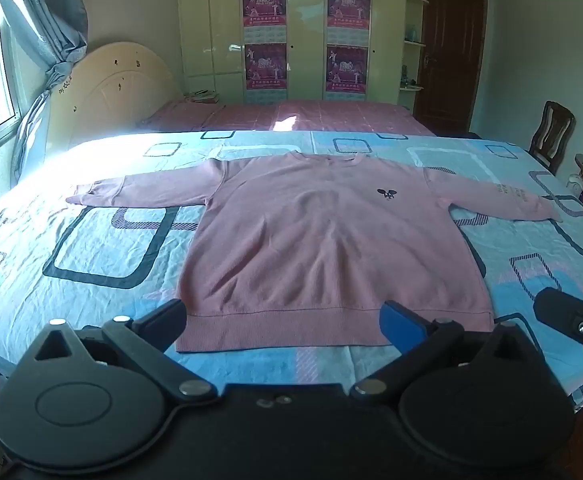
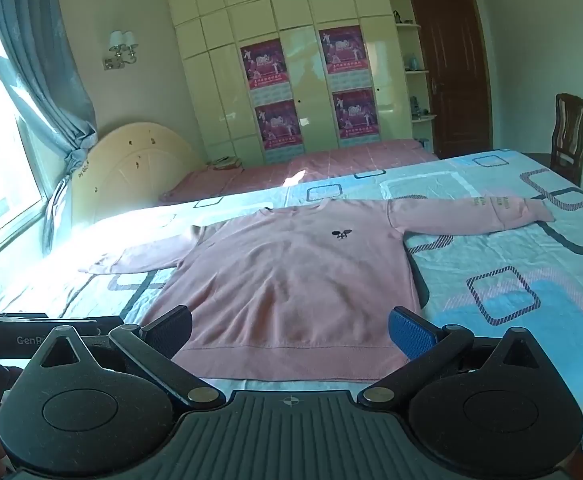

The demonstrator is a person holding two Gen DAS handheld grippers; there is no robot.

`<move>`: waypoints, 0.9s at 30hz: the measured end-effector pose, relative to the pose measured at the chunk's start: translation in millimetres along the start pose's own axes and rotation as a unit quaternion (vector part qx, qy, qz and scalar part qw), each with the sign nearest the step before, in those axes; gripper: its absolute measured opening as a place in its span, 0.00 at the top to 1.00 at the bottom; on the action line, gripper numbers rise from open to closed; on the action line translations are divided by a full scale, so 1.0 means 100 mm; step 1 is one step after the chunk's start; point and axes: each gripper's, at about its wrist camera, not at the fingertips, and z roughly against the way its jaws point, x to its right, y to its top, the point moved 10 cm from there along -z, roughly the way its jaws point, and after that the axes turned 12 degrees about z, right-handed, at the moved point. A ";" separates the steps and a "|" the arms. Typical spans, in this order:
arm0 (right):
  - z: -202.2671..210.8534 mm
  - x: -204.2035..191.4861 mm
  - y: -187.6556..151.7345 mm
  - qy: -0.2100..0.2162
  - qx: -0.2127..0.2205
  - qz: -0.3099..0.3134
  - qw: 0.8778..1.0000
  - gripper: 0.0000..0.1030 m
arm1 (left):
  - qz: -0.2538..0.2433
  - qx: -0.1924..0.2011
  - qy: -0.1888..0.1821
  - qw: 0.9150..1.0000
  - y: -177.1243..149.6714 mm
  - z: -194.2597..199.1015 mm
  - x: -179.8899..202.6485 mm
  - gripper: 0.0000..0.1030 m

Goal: Fold small clothes
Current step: 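Move both grippers open toward the pink sweatshirt's hem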

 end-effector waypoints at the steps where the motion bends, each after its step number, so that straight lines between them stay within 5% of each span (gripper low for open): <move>1: 0.00 0.00 0.00 0.000 0.000 0.001 1.000 0.00 | 0.000 0.000 0.000 1.000 0.00 0.00 0.00 0.00; 27: -0.08 0.04 0.00 -0.002 -0.004 -0.003 1.000 0.00 | -0.003 0.001 0.005 1.000 0.03 -0.07 0.00 0.00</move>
